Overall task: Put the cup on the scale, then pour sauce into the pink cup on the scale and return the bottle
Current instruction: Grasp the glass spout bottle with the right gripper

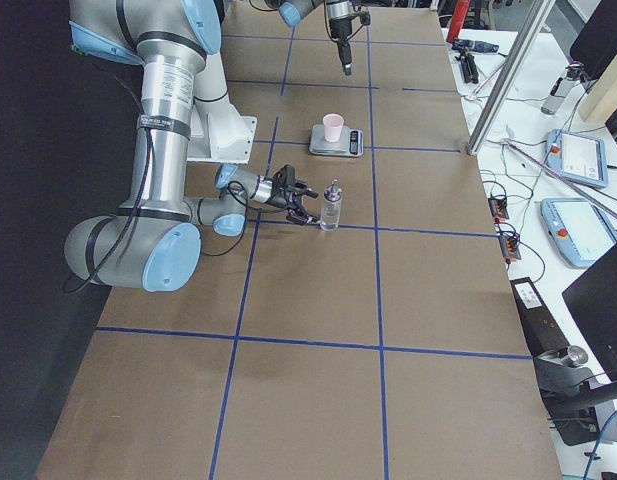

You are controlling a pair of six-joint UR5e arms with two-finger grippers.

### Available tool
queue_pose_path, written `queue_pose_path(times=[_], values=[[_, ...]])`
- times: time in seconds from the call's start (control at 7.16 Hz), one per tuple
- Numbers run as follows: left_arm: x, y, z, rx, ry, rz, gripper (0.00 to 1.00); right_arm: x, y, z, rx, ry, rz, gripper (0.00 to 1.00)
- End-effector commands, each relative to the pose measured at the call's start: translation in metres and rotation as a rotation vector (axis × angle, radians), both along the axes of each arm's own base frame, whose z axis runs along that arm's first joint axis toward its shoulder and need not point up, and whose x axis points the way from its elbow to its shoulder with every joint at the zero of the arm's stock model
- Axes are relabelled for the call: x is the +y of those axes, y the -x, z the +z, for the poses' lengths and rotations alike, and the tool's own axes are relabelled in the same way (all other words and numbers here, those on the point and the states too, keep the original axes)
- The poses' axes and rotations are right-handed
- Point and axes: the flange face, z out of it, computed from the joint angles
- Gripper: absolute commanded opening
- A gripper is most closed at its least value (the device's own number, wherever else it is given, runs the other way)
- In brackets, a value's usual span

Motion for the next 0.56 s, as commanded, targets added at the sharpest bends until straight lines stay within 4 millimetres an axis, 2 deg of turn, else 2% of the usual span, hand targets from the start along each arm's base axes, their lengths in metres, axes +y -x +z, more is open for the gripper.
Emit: queue_pose_path(times=[0.0, 0.14, 0.42], values=[[0.0001, -0.0006, 0.0007, -0.002, 0.001, 0.001, 0.67, -0.0100, 0.0135, -0.0059, 0.040, 0.012, 0.027, 0.99], [-0.0007, 0.0001, 0.0008, -0.002, 0.001, -0.001, 0.67, -0.0166, 0.0189, -0.0112, 0.051, 0.015, 0.039, 0.99], [-0.0051, 0.0045, 0.0013, -0.004, 0.000, -0.012, 0.67, -0.0192, 0.0184, -0.0086, 0.058, 0.016, 0.046, 0.99]])
